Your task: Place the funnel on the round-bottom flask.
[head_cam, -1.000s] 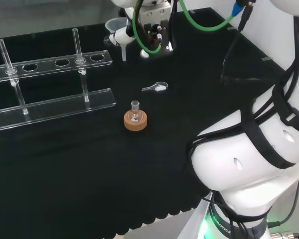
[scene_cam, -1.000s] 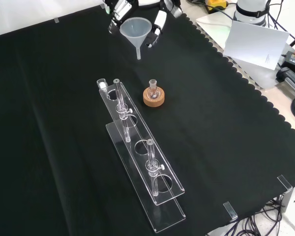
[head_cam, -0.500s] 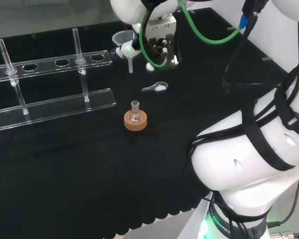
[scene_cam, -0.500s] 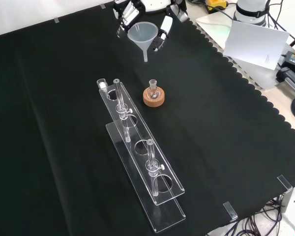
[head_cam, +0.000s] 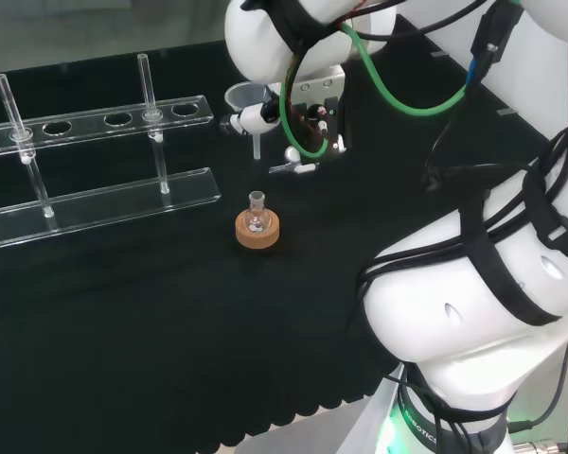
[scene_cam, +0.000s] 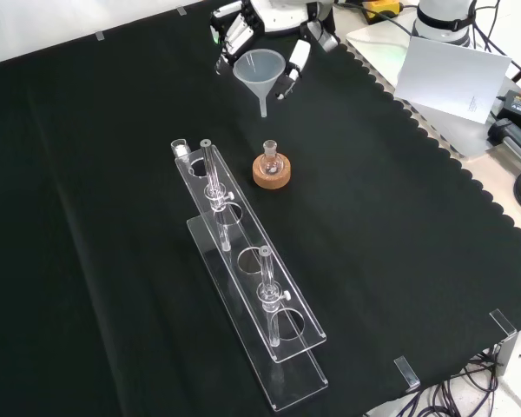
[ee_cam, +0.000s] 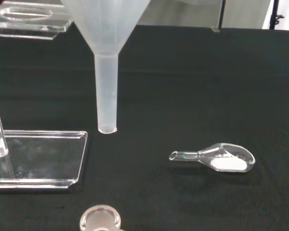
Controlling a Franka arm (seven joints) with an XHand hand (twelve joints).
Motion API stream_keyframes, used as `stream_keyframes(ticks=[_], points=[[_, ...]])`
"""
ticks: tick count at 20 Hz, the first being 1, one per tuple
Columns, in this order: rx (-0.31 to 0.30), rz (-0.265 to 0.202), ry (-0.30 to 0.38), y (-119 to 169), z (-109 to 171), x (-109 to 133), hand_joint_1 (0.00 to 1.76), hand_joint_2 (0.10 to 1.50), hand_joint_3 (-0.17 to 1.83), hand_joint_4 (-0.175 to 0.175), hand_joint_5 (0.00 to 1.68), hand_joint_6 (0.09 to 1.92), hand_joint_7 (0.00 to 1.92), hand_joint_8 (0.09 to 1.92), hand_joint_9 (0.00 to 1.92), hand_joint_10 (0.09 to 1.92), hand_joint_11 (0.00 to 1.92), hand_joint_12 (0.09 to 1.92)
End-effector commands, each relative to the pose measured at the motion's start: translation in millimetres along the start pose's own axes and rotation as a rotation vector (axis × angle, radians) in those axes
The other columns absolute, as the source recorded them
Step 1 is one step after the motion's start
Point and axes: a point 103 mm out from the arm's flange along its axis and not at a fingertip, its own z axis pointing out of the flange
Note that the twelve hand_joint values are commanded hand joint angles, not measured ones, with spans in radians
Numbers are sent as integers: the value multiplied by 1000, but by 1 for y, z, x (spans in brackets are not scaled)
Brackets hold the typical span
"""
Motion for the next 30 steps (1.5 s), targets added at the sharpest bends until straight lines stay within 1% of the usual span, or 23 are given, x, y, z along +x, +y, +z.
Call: stream_keyframes(ticks=[1,9,14,17,22,30], points=[[9,19,24,-7,21,-4,606,746,127,38,754,143,994,545,945,322,154,1469],[-3,9,47,-18,31,2,607,743,137,39,755,151,999,538,946,318,153,1467],[-1,-19,57,-18,31,13,607,740,142,40,757,157,1004,534,947,316,152,1466],[5,-29,62,-18,34,15,607,739,147,39,758,161,1008,532,948,315,151,1465],[19,-18,63,-18,41,10,606,736,154,40,757,166,1013,528,949,313,151,1465],[26,-22,69,-15,48,10,606,731,165,41,756,176,1021,522,951,310,150,1464]])
